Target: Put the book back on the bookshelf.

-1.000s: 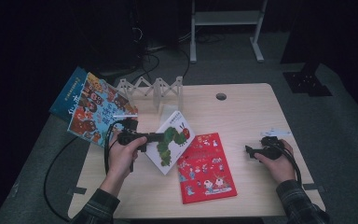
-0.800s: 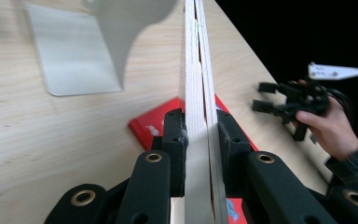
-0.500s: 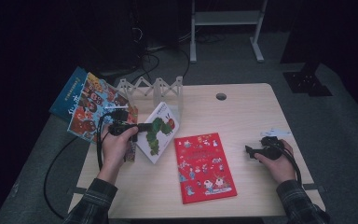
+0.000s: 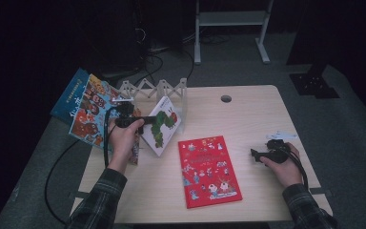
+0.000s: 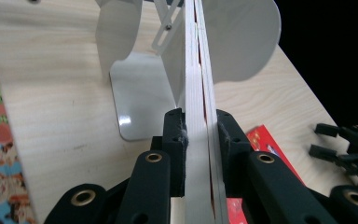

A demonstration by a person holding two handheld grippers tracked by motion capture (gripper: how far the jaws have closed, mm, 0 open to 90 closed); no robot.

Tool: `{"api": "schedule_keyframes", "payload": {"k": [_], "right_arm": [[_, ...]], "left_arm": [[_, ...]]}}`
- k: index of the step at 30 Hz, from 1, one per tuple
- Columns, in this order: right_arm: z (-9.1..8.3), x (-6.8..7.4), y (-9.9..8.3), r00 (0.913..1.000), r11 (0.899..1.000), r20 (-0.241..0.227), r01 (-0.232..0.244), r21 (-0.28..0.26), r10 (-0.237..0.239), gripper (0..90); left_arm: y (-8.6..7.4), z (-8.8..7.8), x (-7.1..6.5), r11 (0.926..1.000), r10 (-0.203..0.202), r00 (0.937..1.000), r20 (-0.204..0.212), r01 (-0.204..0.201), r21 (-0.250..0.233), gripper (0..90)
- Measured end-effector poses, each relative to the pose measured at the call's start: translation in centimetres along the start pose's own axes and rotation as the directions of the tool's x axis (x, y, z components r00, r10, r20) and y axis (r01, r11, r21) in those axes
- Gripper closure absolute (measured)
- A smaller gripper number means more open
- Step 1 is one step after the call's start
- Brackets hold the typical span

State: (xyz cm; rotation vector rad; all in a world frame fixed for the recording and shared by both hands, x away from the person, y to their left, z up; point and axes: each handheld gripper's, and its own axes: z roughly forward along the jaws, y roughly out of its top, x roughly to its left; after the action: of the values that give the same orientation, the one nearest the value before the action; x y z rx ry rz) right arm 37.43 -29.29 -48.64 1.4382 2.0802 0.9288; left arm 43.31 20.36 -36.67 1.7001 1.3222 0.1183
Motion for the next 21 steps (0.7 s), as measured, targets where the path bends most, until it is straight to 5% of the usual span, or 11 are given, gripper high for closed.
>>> {"api": "schedule_keyframes", "payload": {"k": [21], "right_arm": [[0.0, 0.1, 0.0, 1.0000, 1.000, -0.005, 0.004, -0.001, -0.004, 14.9]], "left_arm": [[2.2, 5.2, 0.4, 0.9998, 0.000, 0.9969, -0.079, -0.001, -0.019, 76.2]]}}
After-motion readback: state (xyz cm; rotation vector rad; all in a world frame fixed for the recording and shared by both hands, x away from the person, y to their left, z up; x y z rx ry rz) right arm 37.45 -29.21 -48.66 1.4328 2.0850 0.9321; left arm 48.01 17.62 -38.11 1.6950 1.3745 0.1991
